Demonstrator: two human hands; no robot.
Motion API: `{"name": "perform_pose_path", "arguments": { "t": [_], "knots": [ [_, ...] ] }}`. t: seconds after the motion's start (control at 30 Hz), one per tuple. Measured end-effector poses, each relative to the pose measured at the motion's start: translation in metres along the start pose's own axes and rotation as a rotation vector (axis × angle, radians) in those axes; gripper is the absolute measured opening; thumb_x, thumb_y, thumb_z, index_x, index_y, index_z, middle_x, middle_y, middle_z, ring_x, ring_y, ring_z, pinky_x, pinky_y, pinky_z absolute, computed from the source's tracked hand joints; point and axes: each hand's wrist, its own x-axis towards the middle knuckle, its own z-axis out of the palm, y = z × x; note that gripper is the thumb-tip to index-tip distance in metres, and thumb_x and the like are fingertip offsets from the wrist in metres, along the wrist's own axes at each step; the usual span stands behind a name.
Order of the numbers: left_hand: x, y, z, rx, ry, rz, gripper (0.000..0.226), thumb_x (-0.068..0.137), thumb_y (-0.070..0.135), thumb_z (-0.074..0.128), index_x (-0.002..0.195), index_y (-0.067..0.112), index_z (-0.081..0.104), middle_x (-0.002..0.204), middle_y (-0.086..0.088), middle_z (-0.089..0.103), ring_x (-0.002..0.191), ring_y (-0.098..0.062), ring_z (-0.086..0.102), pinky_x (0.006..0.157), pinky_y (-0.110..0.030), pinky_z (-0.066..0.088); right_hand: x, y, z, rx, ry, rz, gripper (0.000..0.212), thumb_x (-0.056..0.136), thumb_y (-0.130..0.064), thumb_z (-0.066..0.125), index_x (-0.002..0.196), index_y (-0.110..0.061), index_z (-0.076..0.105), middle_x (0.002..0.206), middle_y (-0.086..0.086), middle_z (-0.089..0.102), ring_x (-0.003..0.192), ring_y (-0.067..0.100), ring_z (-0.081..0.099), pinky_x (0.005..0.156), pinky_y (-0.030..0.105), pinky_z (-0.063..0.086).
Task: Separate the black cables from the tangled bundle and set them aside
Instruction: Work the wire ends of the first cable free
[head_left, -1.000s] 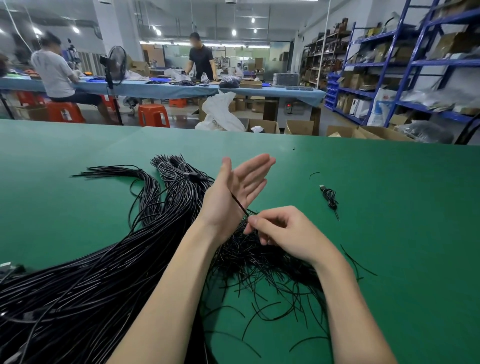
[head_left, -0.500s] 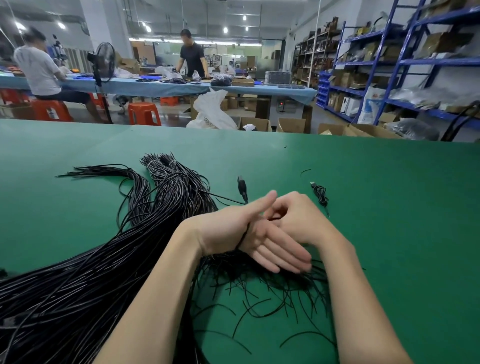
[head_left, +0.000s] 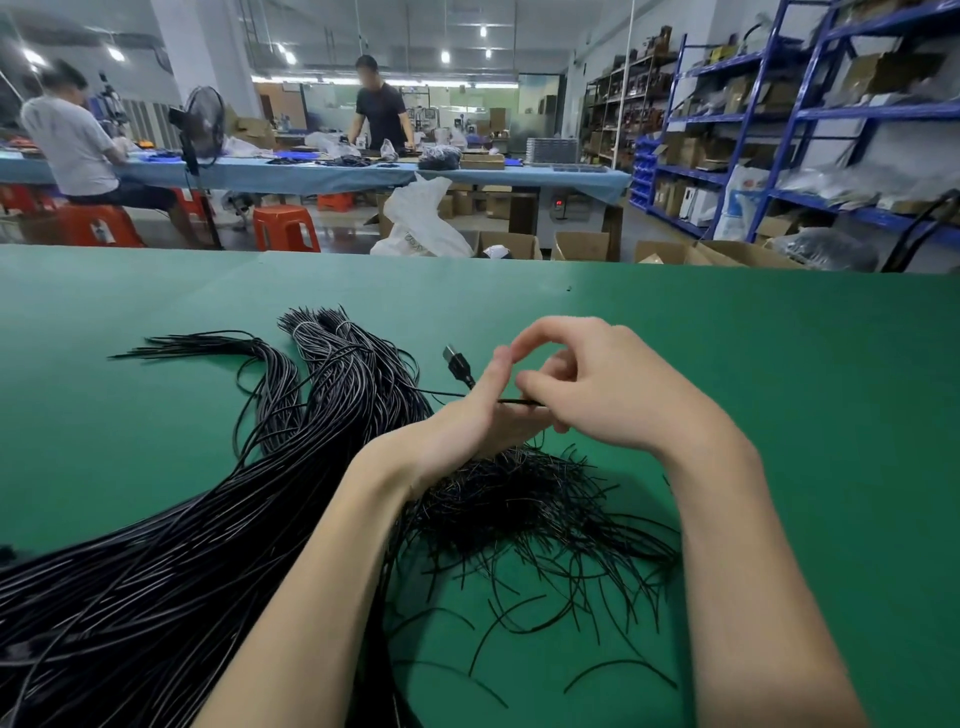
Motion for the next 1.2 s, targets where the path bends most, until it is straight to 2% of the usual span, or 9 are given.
{"name": "perform_pose_path", "arguments": {
  "t": [0.1,0.2,0.47,0.63,0.73,0.87,0.93,1.03,1.2],
  "knots": [
    [0.001,0.002,-0.004,0.229,0.098,-0.021,0.083,0.097,0.068,0.002,0.102,0.025,0.073,0.135,-0.001,0.066,0.134,-0.011,0.052,0.118,-0.027,0.026,-0.001,-0.003,0.005,-0.022,-0.083,0.034,0.009,0.099,-0.024,0.057,0.094,-0.026,0.064,0.064,-0.015,0.073,0.054,-0.007,0.059,0.055,0.015,0.040],
    [0.004,-0.003,-0.012,0.335,0.289,-0.025,0.086,0.098,0.068,0.003,0.118,0.024,0.074,0.141,-0.004,0.060,0.141,-0.014,0.043,0.119,-0.029,0.019,-0.003,-0.008,0.009,0.083,-0.169,-0.012,0.017,0.099,-0.020,0.057,0.090,-0.021,0.071,0.070,-0.009,0.076,0.052,0.006,0.060,0.052,0.012,0.041],
    [0.008,0.001,-0.002,-0.636,0.053,0.313,0.070,0.103,0.055,0.009,0.154,0.014,0.036,0.158,0.001,0.041,0.145,-0.007,0.036,0.121,-0.029,0.022,-0.006,0.016,0.038,0.644,-0.352,0.092,0.035,0.104,-0.034,0.055,0.077,-0.015,0.068,0.058,0.001,0.059,0.049,0.013,0.053,0.050,0.019,0.040],
    [-0.005,0.005,-0.014,-0.910,-0.101,0.468,0.070,0.106,0.050,0.007,0.157,0.006,0.024,0.162,-0.010,0.032,0.151,-0.020,0.029,0.126,-0.040,0.013,-0.007,0.028,0.048,0.533,-0.424,0.100,0.043,0.100,-0.047,0.057,0.070,-0.018,0.070,0.054,-0.003,0.050,0.056,0.010,0.057,0.056,0.016,0.039],
    [-0.013,0.010,-0.016,-0.969,-0.250,0.486,0.075,0.106,0.052,0.006,0.158,-0.001,0.018,0.165,-0.020,0.021,0.154,-0.029,0.019,0.126,-0.045,0.008,-0.003,0.030,0.050,0.286,-0.245,0.130,0.061,0.075,-0.080,0.066,0.058,-0.021,0.066,0.049,-0.007,0.050,0.051,0.010,0.048,0.060,0.028,0.039],
    [-0.022,0.013,-0.020,-0.704,-0.426,0.407,0.085,0.102,0.057,0.007,0.150,-0.007,0.033,0.156,-0.027,0.034,0.146,-0.037,0.035,0.122,-0.048,0.027,0.007,0.037,0.042,0.022,0.028,0.078,0.061,0.053,-0.086,0.056,0.067,-0.030,0.072,0.063,-0.013,0.069,0.061,0.009,0.064,0.061,0.032,0.054],
    [-0.025,0.013,-0.025,-0.522,-0.534,0.332,0.088,0.098,0.059,0.008,0.149,-0.007,0.035,0.153,-0.028,0.037,0.142,-0.038,0.041,0.118,-0.047,0.034,0.009,0.038,0.037,-0.030,0.018,0.050,0.043,0.055,-0.066,0.039,0.060,-0.031,0.065,0.052,-0.016,0.060,0.050,0.002,0.051,0.055,0.027,0.045],
    [-0.023,0.012,-0.022,-0.352,-0.628,0.124,0.093,0.096,0.063,0.008,0.148,-0.009,0.035,0.151,-0.030,0.039,0.143,-0.042,0.037,0.118,-0.047,0.034,0.010,0.042,0.029,-0.052,0.091,0.016,0.034,0.059,-0.063,0.053,0.063,-0.032,0.065,0.049,-0.009,0.054,0.050,0.005,0.039,0.057,0.027,0.039],
    [-0.005,0.007,0.001,-0.051,-0.405,-0.192,0.095,0.094,0.068,0.010,0.149,-0.003,0.040,0.153,-0.019,0.044,0.142,-0.024,0.044,0.122,-0.039,0.029,0.011,0.031,0.018,-0.082,0.186,-0.041,0.042,0.070,-0.067,0.068,0.061,-0.026,0.072,0.044,-0.010,0.053,0.047,0.010,0.041,0.054,0.027,0.037]
  ]
}}
